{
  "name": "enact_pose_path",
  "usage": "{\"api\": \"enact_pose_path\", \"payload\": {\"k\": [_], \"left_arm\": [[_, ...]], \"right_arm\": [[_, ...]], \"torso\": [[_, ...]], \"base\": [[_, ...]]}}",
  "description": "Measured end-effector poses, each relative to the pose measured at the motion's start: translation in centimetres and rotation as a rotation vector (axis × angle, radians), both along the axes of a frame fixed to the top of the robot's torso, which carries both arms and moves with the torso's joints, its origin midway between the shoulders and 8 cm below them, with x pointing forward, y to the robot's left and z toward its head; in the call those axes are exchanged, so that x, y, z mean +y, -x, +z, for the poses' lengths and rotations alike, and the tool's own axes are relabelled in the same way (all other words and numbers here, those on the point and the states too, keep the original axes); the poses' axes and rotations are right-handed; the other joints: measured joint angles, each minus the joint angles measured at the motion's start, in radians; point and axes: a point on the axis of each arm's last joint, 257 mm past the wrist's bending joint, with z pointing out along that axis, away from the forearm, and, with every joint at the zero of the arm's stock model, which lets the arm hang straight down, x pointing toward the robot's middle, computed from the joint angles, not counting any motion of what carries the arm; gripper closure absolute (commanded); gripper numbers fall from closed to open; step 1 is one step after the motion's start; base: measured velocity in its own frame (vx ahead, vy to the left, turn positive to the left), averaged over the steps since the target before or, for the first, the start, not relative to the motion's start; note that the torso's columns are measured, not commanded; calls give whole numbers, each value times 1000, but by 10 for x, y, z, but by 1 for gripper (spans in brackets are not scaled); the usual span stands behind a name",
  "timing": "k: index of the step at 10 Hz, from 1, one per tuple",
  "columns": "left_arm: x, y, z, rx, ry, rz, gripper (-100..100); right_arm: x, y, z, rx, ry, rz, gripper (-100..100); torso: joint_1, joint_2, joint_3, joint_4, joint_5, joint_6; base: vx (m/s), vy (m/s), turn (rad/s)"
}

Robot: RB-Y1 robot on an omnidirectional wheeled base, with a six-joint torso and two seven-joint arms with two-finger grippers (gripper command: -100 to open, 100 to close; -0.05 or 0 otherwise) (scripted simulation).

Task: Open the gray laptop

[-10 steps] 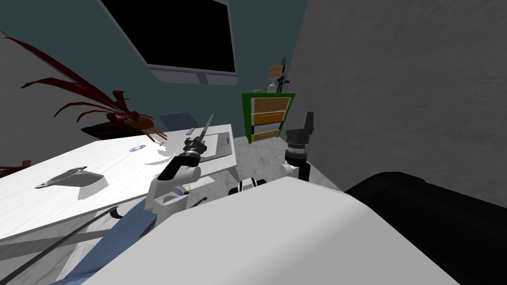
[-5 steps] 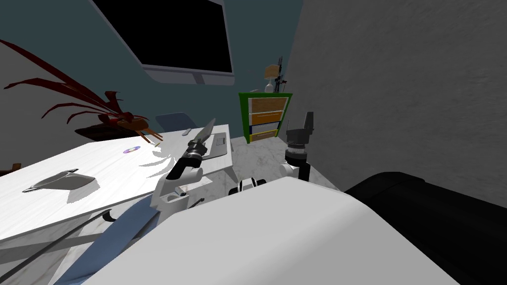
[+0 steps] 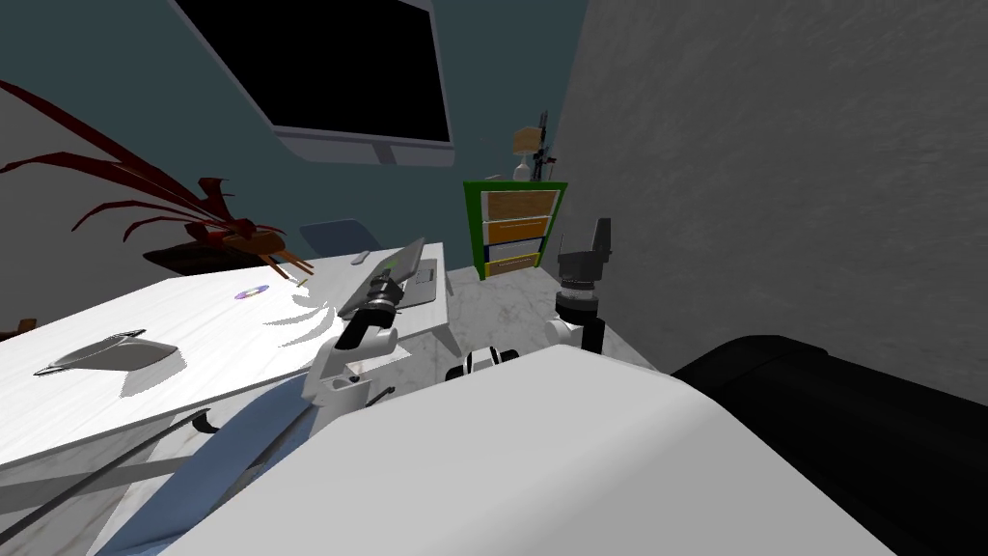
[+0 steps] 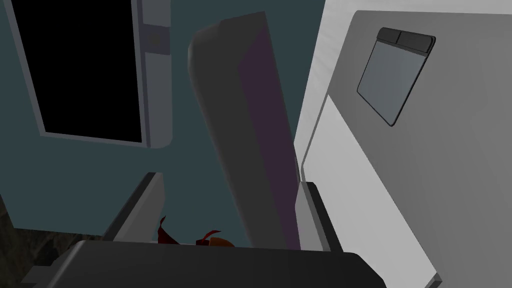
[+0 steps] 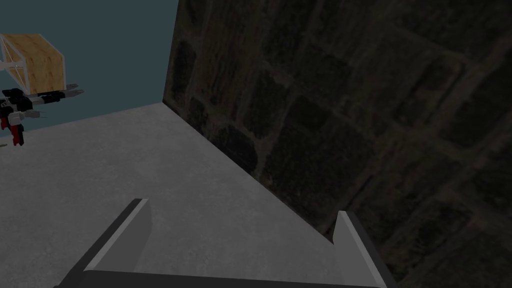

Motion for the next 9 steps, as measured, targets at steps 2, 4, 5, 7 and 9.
{"api": "enact_pose_path", "payload": {"k": [2,4,5,7,9], "left_arm": [[0,3,6,7,8,3,-100],[0,7,17,7,9,5,-100],[0,9,22,8,9,6,-100],[0,15,32,7,10,7,-100],[-1,21,43,8,10,8,-100]], "right_arm": [[0,0,0,0,0,0,0],[0,0,0,0,0,0,0],[0,0,0,0,0,0,0],[0,0,0,0,0,0,0],[0,0,0,0,0,0,0]], "torso": [[1,-1,-1,0,1,0],[-2,2,1,1,-1,0],[-3,2,1,1,-1,0],[-2,2,1,1,-1,0],[-1,1,1,1,0,0]], "base": [[20,14,-7],[26,11,-7],[24,3,-9],[19,4,-8],[14,2,-4]]}}
